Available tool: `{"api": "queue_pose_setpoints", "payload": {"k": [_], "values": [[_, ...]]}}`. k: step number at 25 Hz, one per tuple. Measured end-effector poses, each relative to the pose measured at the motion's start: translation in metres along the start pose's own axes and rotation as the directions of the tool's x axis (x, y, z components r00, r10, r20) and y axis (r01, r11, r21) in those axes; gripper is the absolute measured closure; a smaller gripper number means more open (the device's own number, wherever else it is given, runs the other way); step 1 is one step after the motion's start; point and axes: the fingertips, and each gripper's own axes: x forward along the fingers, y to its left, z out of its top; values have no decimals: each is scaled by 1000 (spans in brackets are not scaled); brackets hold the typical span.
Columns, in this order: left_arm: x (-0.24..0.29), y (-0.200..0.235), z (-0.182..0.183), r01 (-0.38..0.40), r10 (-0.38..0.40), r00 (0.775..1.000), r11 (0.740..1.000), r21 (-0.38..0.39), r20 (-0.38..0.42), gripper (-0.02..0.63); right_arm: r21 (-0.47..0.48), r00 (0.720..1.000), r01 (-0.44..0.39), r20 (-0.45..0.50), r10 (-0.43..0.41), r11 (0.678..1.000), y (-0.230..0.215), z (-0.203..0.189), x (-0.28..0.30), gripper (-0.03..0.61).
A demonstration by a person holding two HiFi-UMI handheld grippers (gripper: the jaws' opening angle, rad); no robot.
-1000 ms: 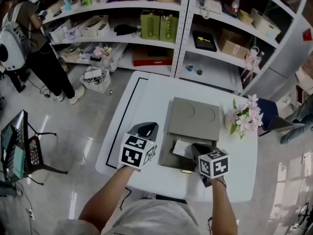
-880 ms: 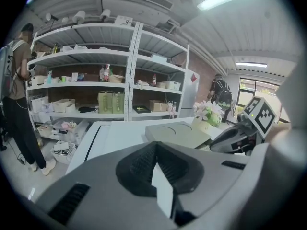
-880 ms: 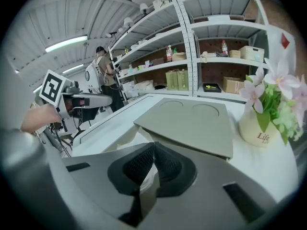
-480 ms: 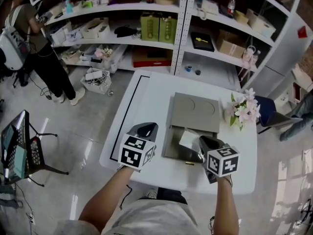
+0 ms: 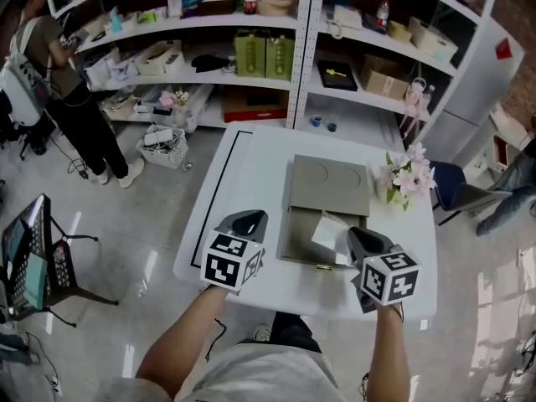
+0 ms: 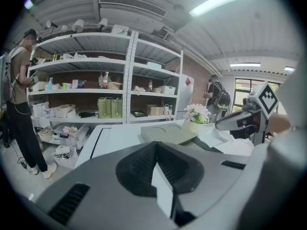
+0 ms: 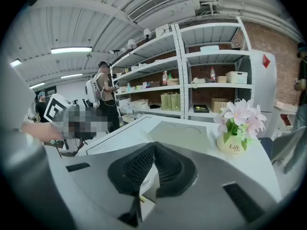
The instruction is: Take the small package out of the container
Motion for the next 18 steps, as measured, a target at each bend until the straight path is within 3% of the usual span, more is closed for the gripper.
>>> {"api": "queue_pose_setpoints", "payload": {"k": [18], "values": [[-30,-21,9,-1,0,998,1000,12,71,612,29,974,124,185,-127,992,-6,13,-79,572]]}}
